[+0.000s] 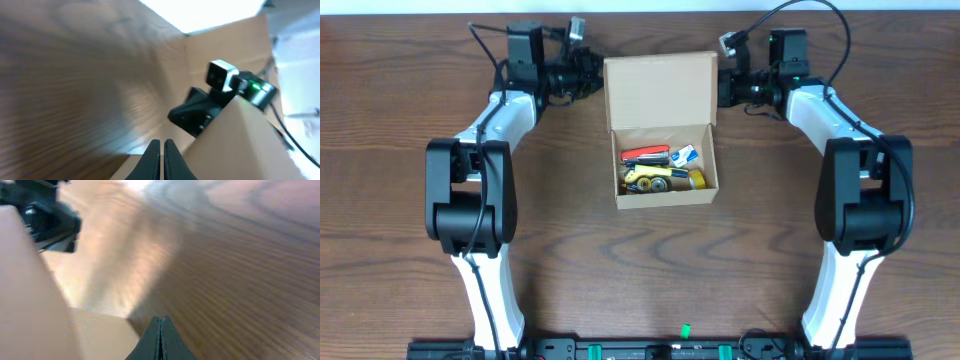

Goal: Pack container
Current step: 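Push the lid flap forward with both grippers to close the box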

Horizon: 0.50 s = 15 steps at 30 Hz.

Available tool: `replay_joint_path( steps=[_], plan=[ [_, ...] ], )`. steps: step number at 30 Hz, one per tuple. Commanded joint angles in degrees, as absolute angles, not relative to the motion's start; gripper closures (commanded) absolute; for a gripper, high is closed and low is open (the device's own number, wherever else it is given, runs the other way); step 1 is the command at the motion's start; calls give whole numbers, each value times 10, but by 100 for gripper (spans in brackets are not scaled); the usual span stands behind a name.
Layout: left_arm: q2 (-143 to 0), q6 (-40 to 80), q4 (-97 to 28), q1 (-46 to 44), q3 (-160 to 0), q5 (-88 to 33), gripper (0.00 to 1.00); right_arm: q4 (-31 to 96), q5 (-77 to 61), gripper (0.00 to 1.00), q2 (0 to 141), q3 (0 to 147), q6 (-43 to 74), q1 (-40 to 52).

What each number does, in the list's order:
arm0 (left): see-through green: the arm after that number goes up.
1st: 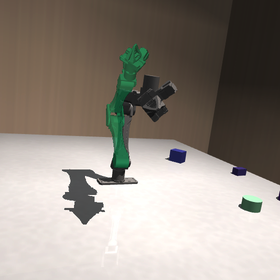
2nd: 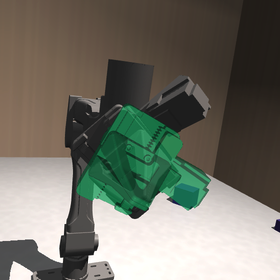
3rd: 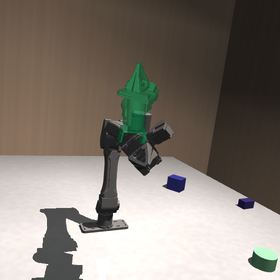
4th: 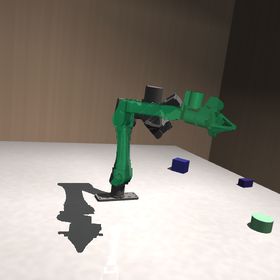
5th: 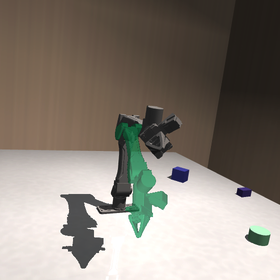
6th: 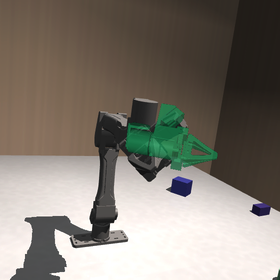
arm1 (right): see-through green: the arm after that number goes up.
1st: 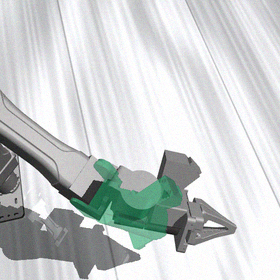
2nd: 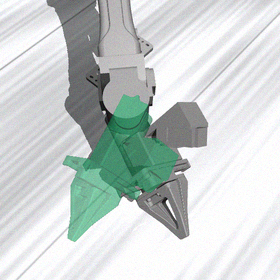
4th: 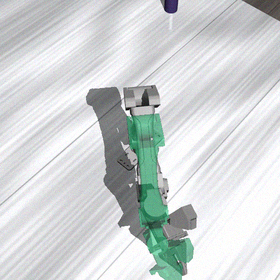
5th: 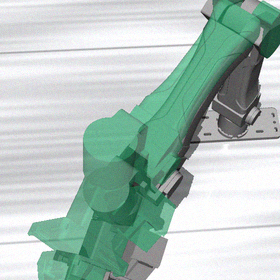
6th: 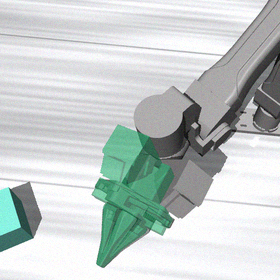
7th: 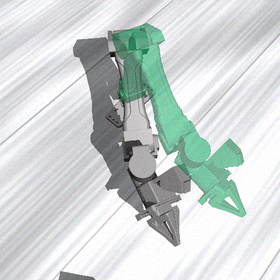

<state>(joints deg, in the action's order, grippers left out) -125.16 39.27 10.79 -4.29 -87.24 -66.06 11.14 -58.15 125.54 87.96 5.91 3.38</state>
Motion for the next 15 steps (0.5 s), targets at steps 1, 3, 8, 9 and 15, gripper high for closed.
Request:
replay_joint_path(
  steps=[1,3,8,9,15],
  plan=[
    [-1255,370,110,-45,-900,-724,94,112,-675,99,1256,888,64,15],
    [-1254,361,110,-45,-904,-739,94,116,-677,99,1246,888,64,10],
    [-1247,352,110,-45,-905,-767,94,120,-677,99,1205,888,63,7],
    [-1244,351,110,-45,-905,-770,94,124,-677,99,1197,888,59,7],
    [-1223,346,110,-45,-905,-775,94,181,-677,99,1162,888,19,11]
  ],
)
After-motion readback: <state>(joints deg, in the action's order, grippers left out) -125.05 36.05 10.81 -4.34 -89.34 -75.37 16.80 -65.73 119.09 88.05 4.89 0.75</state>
